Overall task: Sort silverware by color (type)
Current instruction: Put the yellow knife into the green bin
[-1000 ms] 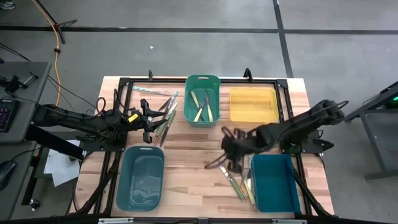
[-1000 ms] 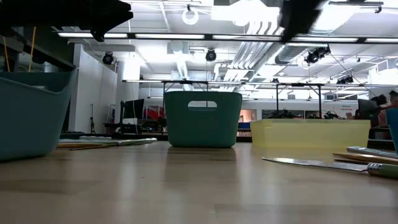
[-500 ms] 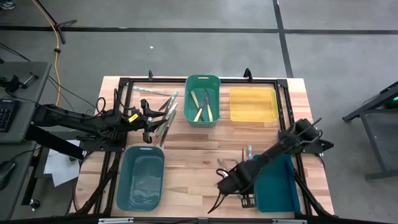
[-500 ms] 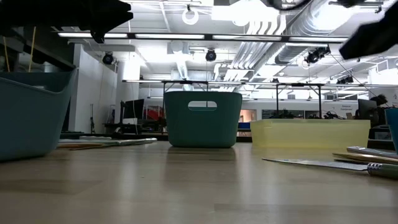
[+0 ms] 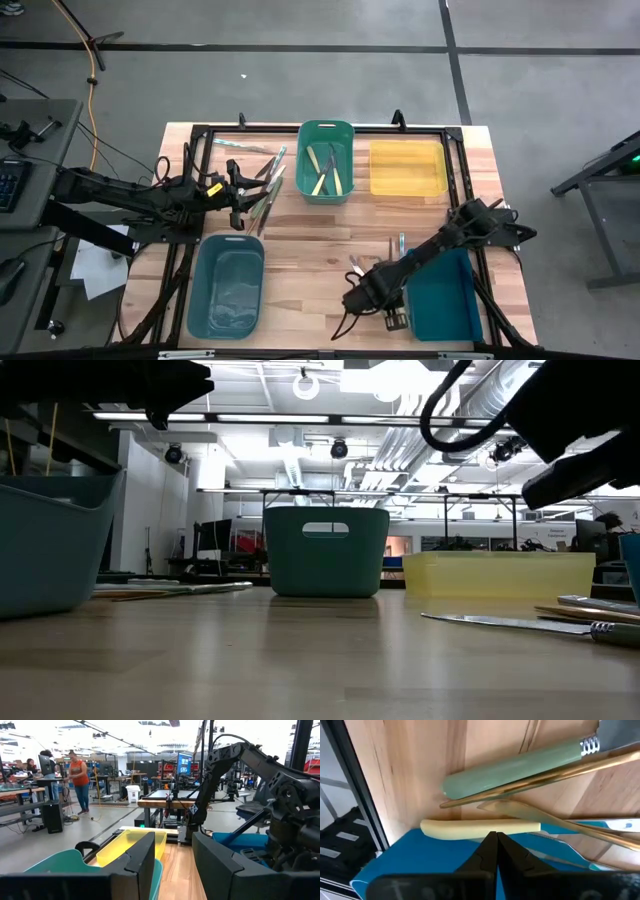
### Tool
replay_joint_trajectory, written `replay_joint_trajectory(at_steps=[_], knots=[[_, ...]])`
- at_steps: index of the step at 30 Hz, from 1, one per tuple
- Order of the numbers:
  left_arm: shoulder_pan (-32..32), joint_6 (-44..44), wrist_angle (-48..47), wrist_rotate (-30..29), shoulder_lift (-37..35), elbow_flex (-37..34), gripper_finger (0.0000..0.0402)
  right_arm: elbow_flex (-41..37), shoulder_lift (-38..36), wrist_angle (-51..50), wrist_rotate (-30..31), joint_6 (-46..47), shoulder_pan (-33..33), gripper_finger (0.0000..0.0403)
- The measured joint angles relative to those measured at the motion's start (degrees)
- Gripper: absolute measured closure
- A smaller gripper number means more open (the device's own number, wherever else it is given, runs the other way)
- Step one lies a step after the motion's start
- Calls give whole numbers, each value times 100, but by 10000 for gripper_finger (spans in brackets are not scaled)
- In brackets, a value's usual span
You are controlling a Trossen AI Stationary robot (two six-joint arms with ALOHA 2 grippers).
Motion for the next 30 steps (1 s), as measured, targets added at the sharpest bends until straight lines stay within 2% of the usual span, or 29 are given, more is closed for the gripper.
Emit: replay_joint_trajectory(at_steps=[11, 18, 22, 30], knots=[[2, 0, -68, 0, 0, -2, 275, -2, 391, -487, -32, -480, 3, 402], [1, 0, -68, 0, 0, -2, 275, -2, 438, -437, -88, -603, 1, 403], [2, 0, -68, 0, 0, -2, 275, -2, 618, -421, -357, -727, 6, 403], [2, 0, -68, -2, 0, -2, 275, -2, 694, -127, -345, -751, -21, 403]])
